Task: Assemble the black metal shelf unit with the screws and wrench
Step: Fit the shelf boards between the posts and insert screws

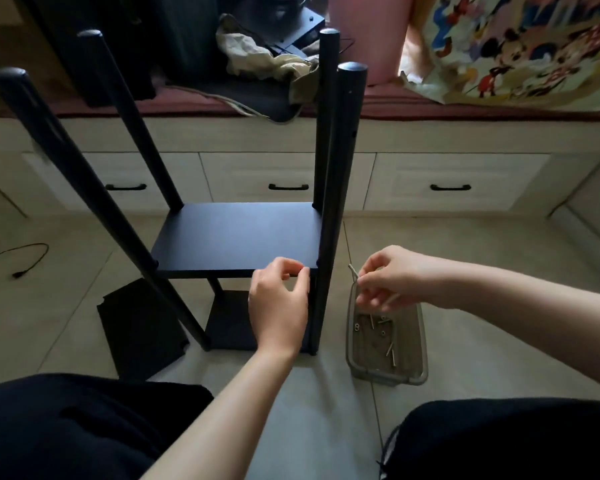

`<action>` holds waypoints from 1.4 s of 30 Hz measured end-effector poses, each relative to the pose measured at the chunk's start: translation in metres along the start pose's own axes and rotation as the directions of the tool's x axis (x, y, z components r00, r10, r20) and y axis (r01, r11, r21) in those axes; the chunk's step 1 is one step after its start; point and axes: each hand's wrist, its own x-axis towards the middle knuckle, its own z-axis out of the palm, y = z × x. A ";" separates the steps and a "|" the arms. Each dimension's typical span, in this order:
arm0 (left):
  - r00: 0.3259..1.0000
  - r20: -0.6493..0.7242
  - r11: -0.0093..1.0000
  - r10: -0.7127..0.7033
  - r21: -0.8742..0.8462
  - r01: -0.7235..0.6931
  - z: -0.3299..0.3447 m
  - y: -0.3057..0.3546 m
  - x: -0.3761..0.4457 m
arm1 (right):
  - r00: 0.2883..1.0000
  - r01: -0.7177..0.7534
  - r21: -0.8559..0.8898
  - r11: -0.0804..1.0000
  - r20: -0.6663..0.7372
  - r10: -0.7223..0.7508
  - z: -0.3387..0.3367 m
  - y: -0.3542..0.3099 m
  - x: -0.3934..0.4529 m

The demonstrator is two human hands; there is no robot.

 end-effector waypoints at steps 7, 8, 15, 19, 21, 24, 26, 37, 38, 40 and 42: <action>0.875 0.275 0.797 -0.399 -0.368 0.479 0.010 -0.016 -0.006 | 0.997 -0.002 -0.008 1.000 -0.079 0.001 0.025 0.005 0.018; 0.827 0.342 0.737 -0.446 -0.385 0.556 0.012 -0.021 -0.007 | 0.997 -0.009 -0.008 1.000 -0.080 0.008 0.025 0.005 0.019; 0.760 0.527 0.450 -0.380 -0.613 0.650 0.023 -0.027 0.007 | 0.996 -0.014 -0.062 0.998 -0.084 0.009 0.020 0.004 0.028; 0.748 0.556 0.355 -0.362 -0.660 0.662 0.029 -0.024 0.009 | 0.996 -0.027 -0.082 0.996 -0.090 0.019 0.009 0.005 0.025; 0.751 0.557 0.330 -0.355 -0.677 0.658 0.031 -0.024 0.009 | 0.995 -0.037 -0.094 0.995 -0.090 0.029 0.008 0.006 0.024; 0.742 0.570 0.289 -0.354 -0.688 0.666 0.033 -0.024 0.009 | 0.995 -0.047 -0.115 0.992 -0.093 0.037 0.008 0.008 0.025; 0.732 0.579 0.266 -0.359 -0.688 0.675 0.034 -0.024 0.010 | 0.995 -0.052 -0.116 0.992 -0.091 0.042 0.009 0.008 0.026; 0.736 0.576 0.268 -0.356 -0.692 0.671 0.034 -0.023 0.012 | 0.995 -0.096 0.054 0.994 -0.034 0.097 0.016 0.004 0.023; 0.735 0.576 0.263 -0.357 -0.693 0.671 0.034 -0.023 0.012 | 0.994 -0.097 0.071 0.993 -0.034 0.099 0.016 0.004 0.023; 0.736 0.577 0.261 -0.354 -0.695 0.670 0.034 -0.024 0.012 | 0.994 -0.093 0.089 0.992 -0.043 0.097 0.018 0.002 0.023; 0.737 0.577 0.279 -0.352 -0.687 0.671 0.035 -0.025 0.012 | 0.994 -0.087 0.105 0.991 -0.052 0.093 0.020 0.001 0.023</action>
